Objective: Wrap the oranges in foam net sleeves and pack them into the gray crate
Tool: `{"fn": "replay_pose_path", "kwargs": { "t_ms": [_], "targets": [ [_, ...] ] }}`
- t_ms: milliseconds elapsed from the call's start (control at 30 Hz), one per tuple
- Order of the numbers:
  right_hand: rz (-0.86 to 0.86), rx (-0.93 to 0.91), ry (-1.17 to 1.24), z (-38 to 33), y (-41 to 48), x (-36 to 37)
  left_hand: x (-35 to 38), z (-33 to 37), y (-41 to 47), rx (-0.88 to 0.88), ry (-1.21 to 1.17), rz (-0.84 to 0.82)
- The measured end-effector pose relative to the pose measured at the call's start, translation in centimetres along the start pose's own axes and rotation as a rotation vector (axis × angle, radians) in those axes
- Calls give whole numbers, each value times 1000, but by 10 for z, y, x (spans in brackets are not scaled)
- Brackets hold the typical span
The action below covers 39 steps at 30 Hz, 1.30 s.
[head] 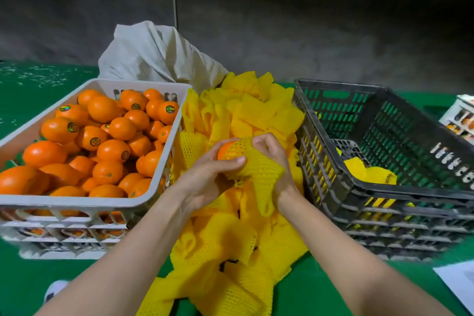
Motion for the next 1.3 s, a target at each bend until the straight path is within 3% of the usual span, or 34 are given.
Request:
{"fn": "replay_pose_path", "kwargs": {
  "t_ms": [200,367,467,700,800,933,1100,1300],
  "targets": [
    [119,-62,-46,3,-16,-10,16,-13,7,14,-120,251],
    [119,-129,-146,7,-27,-4,2,-23,13,-23,-78,411],
    [119,-159,-135,4,-20,-7,1,-24,10,-94,-146,389],
    [90,50,82,24,2,-11,4,-25,9,-38,-157,235],
    [56,179,204,31,0,-5,3,-23,8,-40,-167,288],
    [-51,259,150,26,4,-4,-4,-28,6,-90,-157,367],
    [-176,531,289,41,-7,5,-6,-23,5,-59,-54,433],
    [-16,340,265,44,-12,8,-19,-8,-2,161,220,750]
  ]
}}
Point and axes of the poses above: each hand's wrist, its own y-axis towards the middle knuckle, its own x-axis out of the palm, z = x × y, the point moved 6 cm from there along y, towards the middle knuckle, and after that the axes turned 14 degrees about y, right-handed, at the moved point
